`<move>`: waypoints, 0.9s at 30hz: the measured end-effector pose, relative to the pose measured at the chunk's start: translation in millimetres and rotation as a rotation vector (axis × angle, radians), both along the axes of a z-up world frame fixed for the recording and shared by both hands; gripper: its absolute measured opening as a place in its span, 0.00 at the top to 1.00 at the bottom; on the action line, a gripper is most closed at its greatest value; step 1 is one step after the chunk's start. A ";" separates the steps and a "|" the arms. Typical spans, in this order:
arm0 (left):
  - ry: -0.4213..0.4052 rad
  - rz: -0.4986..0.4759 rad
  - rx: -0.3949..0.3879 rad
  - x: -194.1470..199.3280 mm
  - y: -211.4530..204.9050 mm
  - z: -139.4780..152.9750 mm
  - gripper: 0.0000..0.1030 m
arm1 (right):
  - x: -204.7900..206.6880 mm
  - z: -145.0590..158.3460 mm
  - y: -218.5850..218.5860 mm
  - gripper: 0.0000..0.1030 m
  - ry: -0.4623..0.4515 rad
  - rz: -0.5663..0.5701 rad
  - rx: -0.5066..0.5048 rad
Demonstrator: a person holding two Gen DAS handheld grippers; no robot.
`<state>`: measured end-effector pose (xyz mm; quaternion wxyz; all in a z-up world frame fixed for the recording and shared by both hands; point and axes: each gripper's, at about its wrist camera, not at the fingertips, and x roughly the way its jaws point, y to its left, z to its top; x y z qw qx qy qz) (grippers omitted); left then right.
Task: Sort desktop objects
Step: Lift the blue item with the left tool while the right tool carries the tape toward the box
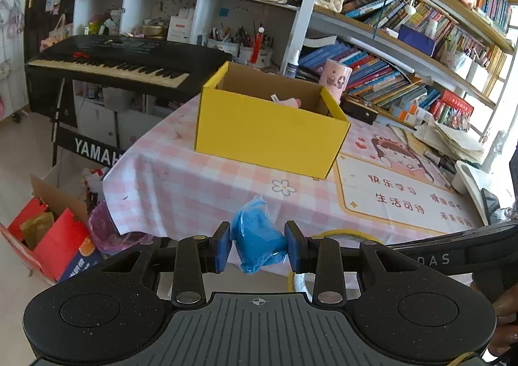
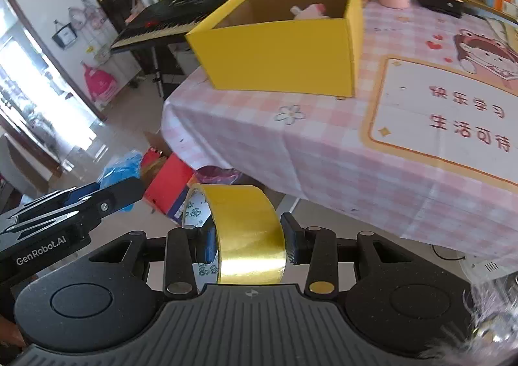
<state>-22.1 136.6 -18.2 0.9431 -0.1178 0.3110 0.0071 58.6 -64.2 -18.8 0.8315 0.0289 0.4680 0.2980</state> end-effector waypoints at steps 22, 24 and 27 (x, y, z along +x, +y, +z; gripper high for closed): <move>-0.133 0.001 0.012 48.4 8.6 36.9 0.68 | 37.2 35.3 3.6 0.65 -0.051 -0.065 0.100; -0.163 0.001 0.018 65.2 8.1 46.6 0.68 | 50.6 44.9 -1.2 0.65 -0.064 -0.083 0.134; -0.198 0.001 0.029 92.6 9.0 59.0 0.68 | 73.5 60.4 -7.8 0.65 -0.101 -0.117 0.181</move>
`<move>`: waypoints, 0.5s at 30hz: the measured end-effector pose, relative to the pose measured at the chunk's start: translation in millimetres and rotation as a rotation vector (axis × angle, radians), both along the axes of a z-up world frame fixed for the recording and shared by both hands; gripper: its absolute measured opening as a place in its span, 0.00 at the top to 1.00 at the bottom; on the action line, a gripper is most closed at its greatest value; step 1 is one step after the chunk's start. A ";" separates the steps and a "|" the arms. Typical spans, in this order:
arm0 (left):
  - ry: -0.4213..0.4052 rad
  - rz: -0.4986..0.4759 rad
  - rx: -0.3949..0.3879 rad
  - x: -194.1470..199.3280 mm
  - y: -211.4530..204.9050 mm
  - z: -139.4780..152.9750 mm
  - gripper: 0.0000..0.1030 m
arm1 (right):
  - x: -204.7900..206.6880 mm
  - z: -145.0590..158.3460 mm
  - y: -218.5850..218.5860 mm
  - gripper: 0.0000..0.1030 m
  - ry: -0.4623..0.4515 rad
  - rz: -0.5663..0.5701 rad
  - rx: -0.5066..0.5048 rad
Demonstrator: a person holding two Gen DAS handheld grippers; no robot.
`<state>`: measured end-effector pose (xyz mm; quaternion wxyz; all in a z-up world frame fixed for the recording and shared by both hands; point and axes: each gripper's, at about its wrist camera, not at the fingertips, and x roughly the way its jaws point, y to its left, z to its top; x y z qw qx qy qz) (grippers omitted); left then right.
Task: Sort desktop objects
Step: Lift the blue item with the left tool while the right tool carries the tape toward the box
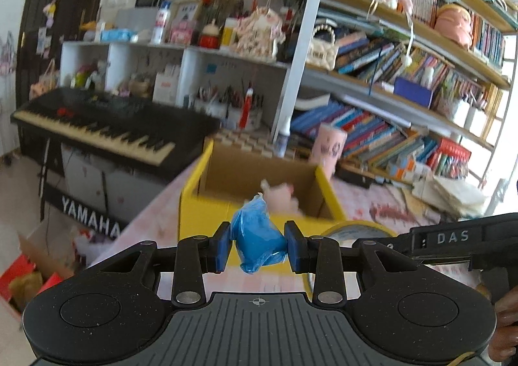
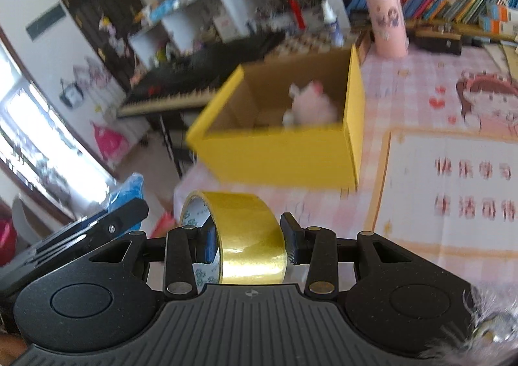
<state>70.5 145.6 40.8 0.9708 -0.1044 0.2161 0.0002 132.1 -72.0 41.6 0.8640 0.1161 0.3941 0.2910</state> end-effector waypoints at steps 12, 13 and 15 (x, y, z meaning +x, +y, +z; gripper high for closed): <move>-0.025 0.029 0.062 115.9 -9.4 13.5 0.68 | 114.6 42.0 11.5 0.65 -0.205 -0.051 0.020; -0.014 0.033 0.070 124.7 -11.2 10.4 0.68 | 124.2 40.3 15.5 0.65 -0.215 -0.046 0.003; 0.016 0.032 0.086 141.5 -14.4 1.5 0.68 | 141.2 34.1 23.4 0.65 -0.231 -0.036 -0.043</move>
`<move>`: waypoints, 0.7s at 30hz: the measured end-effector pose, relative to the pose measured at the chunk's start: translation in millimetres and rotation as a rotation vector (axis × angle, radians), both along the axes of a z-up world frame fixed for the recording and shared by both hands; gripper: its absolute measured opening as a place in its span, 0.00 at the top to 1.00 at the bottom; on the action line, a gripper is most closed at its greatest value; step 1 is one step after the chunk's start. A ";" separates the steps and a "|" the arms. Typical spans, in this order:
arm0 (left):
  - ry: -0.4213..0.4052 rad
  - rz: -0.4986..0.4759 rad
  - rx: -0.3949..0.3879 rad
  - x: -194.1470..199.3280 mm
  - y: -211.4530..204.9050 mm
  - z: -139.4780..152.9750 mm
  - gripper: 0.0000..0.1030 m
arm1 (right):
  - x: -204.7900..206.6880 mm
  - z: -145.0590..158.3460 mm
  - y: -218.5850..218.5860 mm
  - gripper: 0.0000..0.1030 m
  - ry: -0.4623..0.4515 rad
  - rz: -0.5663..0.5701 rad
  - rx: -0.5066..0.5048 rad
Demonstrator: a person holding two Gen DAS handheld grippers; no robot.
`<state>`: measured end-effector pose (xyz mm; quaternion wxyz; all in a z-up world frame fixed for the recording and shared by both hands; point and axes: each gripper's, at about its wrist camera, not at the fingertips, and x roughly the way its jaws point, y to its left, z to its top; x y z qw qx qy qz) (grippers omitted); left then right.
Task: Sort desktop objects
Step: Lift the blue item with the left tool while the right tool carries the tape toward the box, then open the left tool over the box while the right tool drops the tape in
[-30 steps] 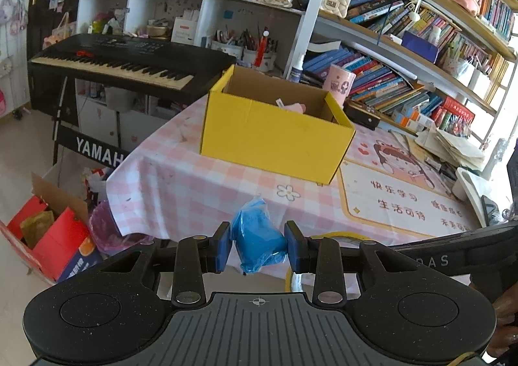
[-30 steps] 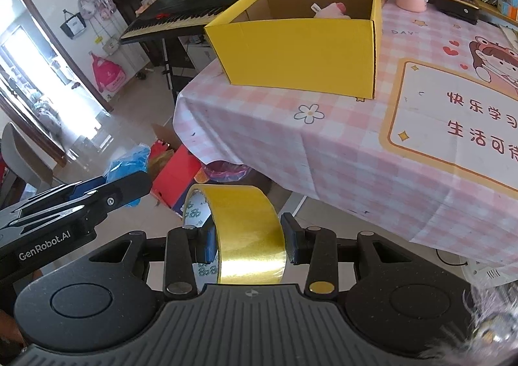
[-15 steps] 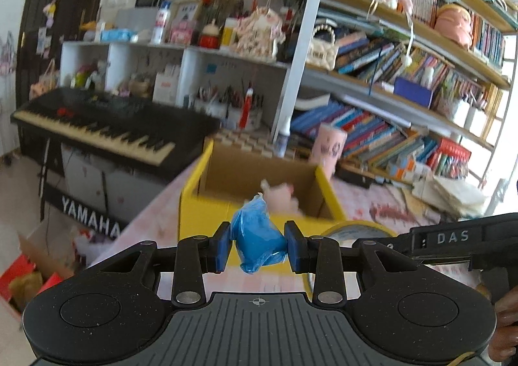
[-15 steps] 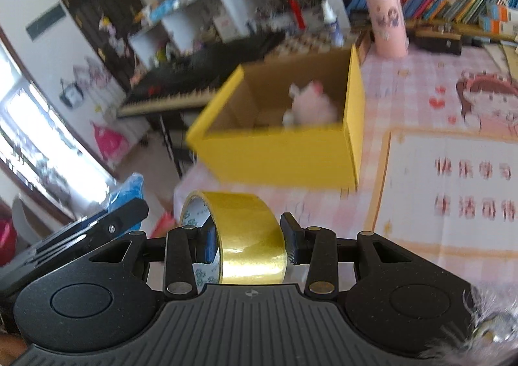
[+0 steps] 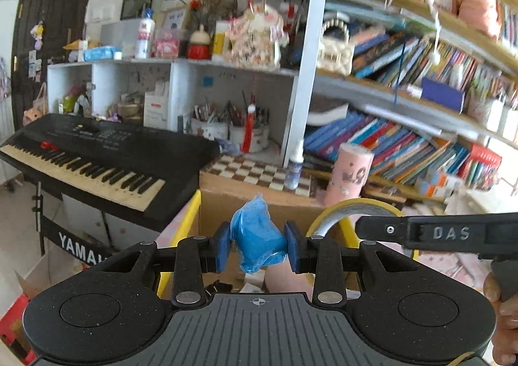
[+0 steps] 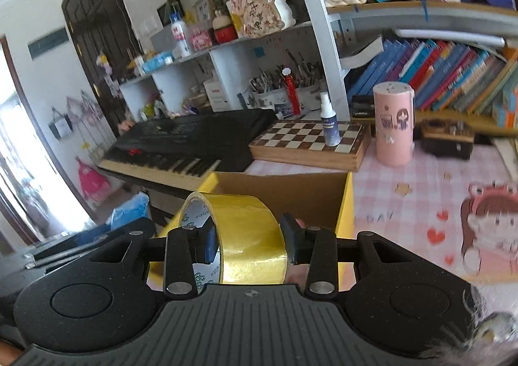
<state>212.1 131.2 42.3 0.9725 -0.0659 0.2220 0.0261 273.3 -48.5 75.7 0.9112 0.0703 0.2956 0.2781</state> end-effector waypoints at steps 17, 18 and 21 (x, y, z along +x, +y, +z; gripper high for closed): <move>0.274 0.010 0.135 69.8 -12.7 -73.1 0.67 | 50.2 -88.7 50.3 0.66 -0.035 0.207 -0.379; 0.283 0.008 0.138 70.1 -13.1 -75.4 0.67 | 50.2 -90.7 51.3 0.67 -0.034 0.212 -0.389; 0.305 0.004 0.141 71.6 -15.1 -81.8 0.67 | 49.3 -96.2 54.5 0.69 -0.047 0.235 -0.428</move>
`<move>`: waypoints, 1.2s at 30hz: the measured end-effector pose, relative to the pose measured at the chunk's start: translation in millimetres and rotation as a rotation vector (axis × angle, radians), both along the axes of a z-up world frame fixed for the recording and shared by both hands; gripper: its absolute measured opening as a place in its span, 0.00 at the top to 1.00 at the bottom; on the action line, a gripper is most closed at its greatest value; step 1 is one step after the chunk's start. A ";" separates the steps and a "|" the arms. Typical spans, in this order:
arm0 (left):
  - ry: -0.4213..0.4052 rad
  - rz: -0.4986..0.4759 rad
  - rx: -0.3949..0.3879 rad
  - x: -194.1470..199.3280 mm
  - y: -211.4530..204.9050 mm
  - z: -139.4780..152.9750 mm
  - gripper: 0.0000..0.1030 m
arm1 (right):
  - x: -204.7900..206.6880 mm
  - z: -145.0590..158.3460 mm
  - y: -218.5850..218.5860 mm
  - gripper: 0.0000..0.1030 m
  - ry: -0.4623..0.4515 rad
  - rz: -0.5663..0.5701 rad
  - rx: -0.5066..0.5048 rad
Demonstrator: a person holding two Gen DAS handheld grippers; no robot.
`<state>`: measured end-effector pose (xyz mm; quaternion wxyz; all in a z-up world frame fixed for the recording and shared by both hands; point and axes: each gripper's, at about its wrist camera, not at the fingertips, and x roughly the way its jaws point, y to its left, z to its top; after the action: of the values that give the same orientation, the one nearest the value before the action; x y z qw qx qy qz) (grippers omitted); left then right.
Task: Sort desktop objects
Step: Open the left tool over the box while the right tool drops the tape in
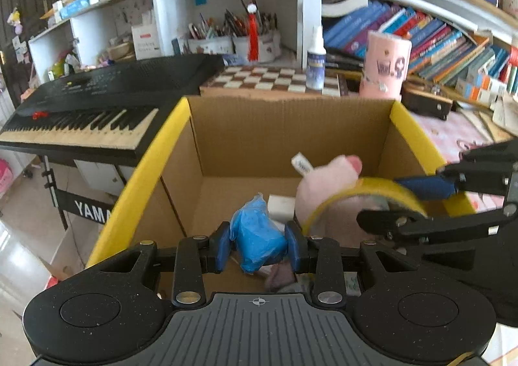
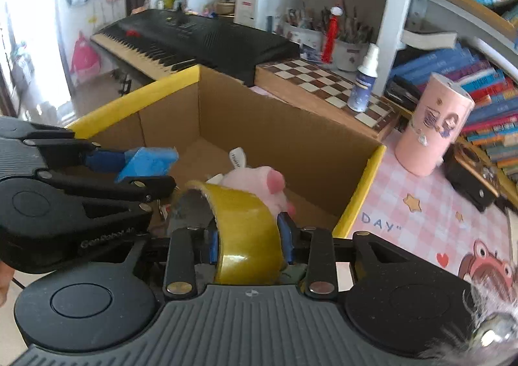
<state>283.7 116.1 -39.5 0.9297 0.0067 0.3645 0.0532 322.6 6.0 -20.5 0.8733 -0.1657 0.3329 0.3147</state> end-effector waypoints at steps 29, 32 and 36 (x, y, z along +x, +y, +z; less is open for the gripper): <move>-0.319 0.030 -0.034 -134.5 -4.0 69.3 0.29 | -95.5 58.0 -73.3 0.37 -0.201 -0.269 0.174; -0.338 0.010 -0.042 -154.4 -9.0 74.7 0.27 | -119.2 65.5 -88.3 0.37 -0.241 -0.333 0.201; -0.363 -0.025 -0.030 -181.9 -19.5 76.7 0.24 | -159.0 71.1 -109.7 0.36 -0.287 -0.425 0.227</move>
<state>101.8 96.6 37.3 0.9807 -0.0124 0.1916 0.0366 163.6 -103.7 50.5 0.9709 -0.0361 0.1958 0.1331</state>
